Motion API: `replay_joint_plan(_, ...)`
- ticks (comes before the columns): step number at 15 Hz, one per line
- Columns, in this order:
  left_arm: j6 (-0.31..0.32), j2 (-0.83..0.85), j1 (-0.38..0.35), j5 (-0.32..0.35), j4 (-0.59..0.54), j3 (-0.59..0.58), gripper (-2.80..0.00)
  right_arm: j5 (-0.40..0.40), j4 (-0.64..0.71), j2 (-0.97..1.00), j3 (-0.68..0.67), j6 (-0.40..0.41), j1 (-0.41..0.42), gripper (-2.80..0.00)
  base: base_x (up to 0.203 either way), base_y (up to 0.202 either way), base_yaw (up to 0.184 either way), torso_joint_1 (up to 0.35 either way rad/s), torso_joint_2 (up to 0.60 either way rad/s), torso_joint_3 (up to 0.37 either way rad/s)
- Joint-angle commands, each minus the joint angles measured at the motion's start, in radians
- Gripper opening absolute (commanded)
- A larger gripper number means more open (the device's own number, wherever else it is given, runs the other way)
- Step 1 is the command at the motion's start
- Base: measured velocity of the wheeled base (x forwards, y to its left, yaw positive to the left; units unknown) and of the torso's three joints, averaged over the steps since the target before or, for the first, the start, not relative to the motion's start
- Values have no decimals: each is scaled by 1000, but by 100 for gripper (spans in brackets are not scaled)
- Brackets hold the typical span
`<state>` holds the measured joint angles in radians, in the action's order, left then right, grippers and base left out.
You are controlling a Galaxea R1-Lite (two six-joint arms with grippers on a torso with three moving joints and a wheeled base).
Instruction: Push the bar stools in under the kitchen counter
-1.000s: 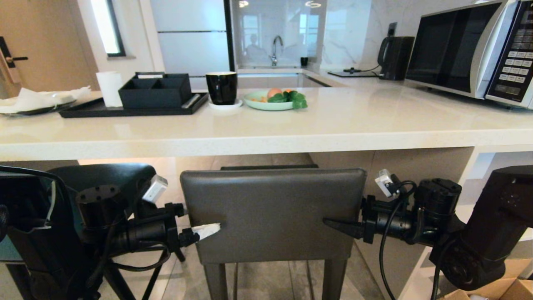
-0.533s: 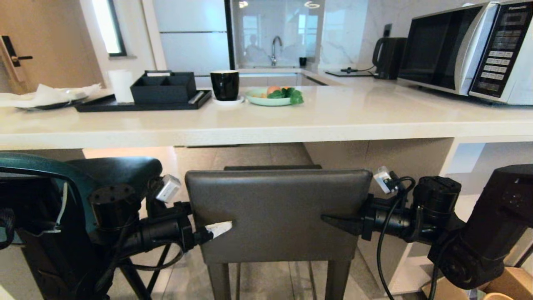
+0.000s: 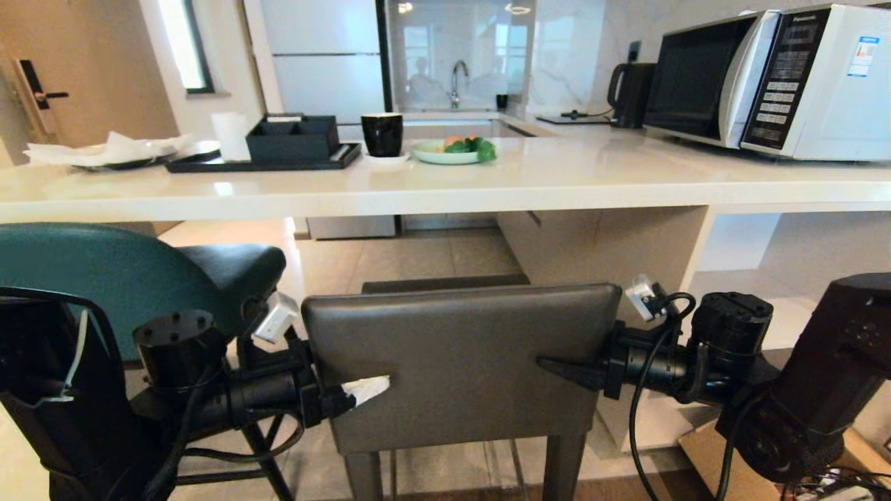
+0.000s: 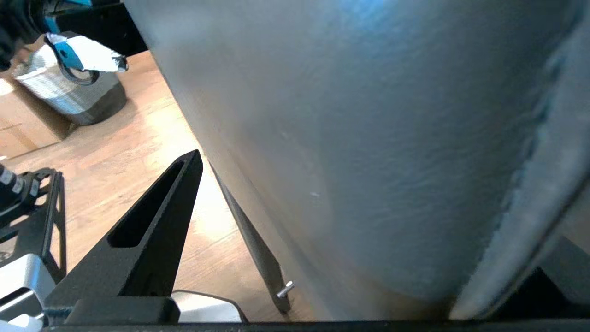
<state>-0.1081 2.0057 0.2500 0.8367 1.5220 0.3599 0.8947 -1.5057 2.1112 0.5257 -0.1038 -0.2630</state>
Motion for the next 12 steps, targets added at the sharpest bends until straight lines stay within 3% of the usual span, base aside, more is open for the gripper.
replay_joint_plan(1, -1, -25, -1, -1, 8, -8, 0, 4, -7, -30, -21, 0, -12, 0, -191, 0, -1, -2, 4, 2)
replay_joint_plan(12, 0, -118, 25, -4, 8, -97, 0, -15, -7, -159, -166, 1, -34, 0, -196, 0, 0, 2, 4, 4)
